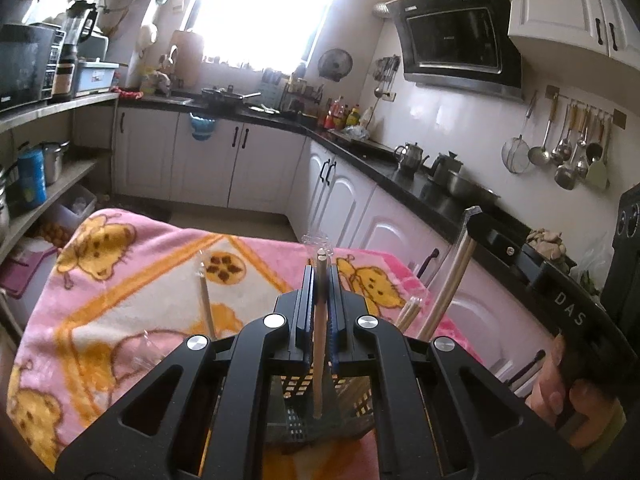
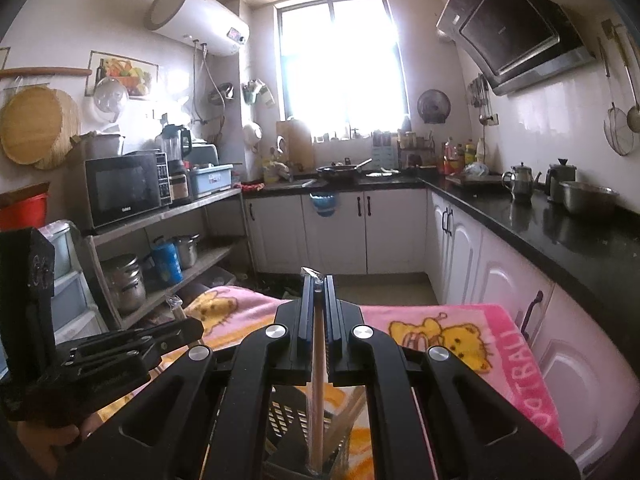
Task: Organize utensils
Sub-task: 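Lift the chopsticks and lower them into the green mesh basket with both tools, then open both tools to release the chopsticks into the basket and withdraw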
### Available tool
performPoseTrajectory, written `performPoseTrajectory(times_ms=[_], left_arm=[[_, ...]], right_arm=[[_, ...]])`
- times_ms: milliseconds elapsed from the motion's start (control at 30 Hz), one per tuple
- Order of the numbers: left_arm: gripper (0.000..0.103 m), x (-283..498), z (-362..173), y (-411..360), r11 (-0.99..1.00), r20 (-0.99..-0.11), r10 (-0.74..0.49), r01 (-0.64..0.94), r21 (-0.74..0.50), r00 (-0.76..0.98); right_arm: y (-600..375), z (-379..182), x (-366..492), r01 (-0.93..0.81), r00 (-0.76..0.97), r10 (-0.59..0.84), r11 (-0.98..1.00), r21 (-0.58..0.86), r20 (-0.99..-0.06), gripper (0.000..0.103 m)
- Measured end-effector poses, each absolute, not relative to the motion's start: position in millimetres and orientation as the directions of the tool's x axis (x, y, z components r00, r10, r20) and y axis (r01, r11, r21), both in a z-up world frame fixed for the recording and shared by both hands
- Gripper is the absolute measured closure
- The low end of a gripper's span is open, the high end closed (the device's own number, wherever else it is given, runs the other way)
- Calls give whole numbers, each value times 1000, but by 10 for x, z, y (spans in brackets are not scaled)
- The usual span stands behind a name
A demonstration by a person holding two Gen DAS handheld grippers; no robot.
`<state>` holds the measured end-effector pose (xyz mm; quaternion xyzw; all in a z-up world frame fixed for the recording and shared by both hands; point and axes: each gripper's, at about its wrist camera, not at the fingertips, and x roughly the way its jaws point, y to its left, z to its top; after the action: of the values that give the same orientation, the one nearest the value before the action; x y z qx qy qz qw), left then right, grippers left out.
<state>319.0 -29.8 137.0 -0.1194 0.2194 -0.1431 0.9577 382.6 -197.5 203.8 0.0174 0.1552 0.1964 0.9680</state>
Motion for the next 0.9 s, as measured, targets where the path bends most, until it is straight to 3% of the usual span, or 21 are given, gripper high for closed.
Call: performPoseTrajectory(times_ms=[900], left_arm=[[100,3253,844,-241,929,-459,-328,194,-314,826]], right_arm=[[-2124,1320,4029,-317,838,365,931,184,-405,98]])
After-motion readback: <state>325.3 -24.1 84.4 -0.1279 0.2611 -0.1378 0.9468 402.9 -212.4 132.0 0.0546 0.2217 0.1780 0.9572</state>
